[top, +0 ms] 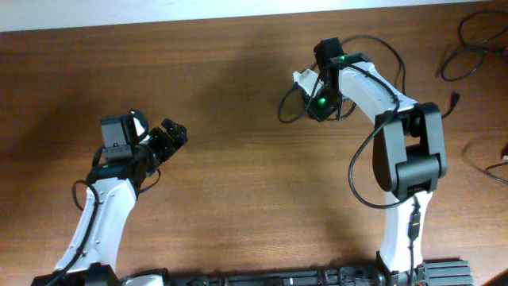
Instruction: Untangle cables
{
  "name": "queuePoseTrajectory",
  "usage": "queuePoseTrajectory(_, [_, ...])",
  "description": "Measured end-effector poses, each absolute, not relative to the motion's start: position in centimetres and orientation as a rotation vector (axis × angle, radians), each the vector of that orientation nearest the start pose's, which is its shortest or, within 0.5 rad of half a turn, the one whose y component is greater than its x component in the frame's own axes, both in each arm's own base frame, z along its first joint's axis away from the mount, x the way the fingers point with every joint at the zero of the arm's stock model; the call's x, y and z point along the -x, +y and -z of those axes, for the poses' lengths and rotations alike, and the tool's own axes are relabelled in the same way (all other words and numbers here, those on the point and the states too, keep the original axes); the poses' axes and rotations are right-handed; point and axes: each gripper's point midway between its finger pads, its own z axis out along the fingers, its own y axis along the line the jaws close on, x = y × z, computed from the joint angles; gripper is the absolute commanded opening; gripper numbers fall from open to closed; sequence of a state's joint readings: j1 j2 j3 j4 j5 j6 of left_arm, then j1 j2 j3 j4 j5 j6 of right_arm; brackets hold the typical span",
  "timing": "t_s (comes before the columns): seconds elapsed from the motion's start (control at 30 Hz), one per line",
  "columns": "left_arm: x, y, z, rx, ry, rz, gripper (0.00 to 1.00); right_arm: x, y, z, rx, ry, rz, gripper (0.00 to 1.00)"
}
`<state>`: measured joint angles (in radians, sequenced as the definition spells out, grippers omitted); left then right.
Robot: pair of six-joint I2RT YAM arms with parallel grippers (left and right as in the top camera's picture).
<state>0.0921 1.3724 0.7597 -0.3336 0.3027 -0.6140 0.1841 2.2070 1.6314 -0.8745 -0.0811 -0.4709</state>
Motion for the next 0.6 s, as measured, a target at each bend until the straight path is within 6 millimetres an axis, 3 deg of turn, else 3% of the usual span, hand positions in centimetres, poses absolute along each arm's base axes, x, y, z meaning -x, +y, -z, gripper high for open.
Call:
queuePoseTrajectory(0.07, [-34.5,-2.0,-8.7,0.765,2.439,0.589,0.99,-43.6,6.4,0.0,0.825,2.908,0.093,0.04])
queuePoseTrajectory(0.13, [-34.5,-2.0,-8.7,0.765,2.439,0.589,0.99,-44.0,4.2,-0.1,0.692,2.937,0.165,0.04])
queuePoseTrajectory(0.2, [-34.5,-2.0,-8.7,0.765,2.439,0.589,0.99,-44.7,-0.4,-0.2,0.405,2.970,0.236,0.04])
queuePoseTrajectory(0.27, [-34.5,-2.0,-8.7,0.765,2.439,0.589,0.99,-45.0,-2.9,-0.2,0.277,2.971,0.254,0.04])
queuePoseTrajectory(0.3, [-34.5,-2.0,-8.7,0.765,2.439,0.589,0.99,-45.1,-3.3,-0.3,0.252,2.966,0.258,0.09])
queuePoseTrajectory(0.33, [-34.5,-2.0,-8.7,0.765,2.439,0.589,0.99,-45.2,-3.6,-0.3,0.237,2.962,0.261,0.33])
queuePoseTrajectory(0.37, [-34.5,-2.0,-8.7,0.765,2.439,0.589,0.99,-45.2,-3.9,-0.3,0.212,2.963,0.261,0.45])
queuePoseTrajectory(0.43, [-34.5,-2.0,-8.7,0.765,2.439,0.589,0.99,-45.4,-3.7,-0.8,0.205,2.968,0.246,0.82])
queuePoseTrajectory(0.53, [-34.5,-2.0,-8.7,0.765,2.439,0.589,0.99,-48.1,-4.0,-4.7,0.008,2.898,0.216,0.83])
queuePoseTrajectory(0.57, [-34.5,-2.0,-8.7,0.765,2.439,0.589,0.99,-49.2,-5.7,-6.2,-0.104,2.848,0.213,0.81])
queuePoseTrajectory(0.6, [-34.5,-2.0,-8.7,0.764,2.439,0.589,0.99,-48.5,-7.4,-6.1,-0.184,2.868,0.213,0.81])
